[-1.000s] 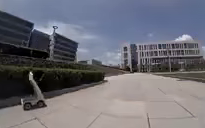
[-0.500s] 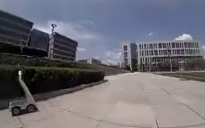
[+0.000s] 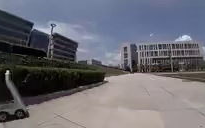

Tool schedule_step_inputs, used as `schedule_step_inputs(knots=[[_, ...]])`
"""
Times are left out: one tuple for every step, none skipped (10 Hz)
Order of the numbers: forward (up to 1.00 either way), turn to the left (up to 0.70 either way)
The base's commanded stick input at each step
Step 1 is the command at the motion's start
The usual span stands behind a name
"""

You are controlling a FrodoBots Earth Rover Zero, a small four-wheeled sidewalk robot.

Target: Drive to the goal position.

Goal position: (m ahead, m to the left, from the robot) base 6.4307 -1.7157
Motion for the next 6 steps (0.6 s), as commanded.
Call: schedule_step_inputs(knots=[[0.5,0.0],[0.5,-0.09],[0.5,-0.32],[0.5,-0.5],[0.5,-0.5],[0.5,-0.12]])
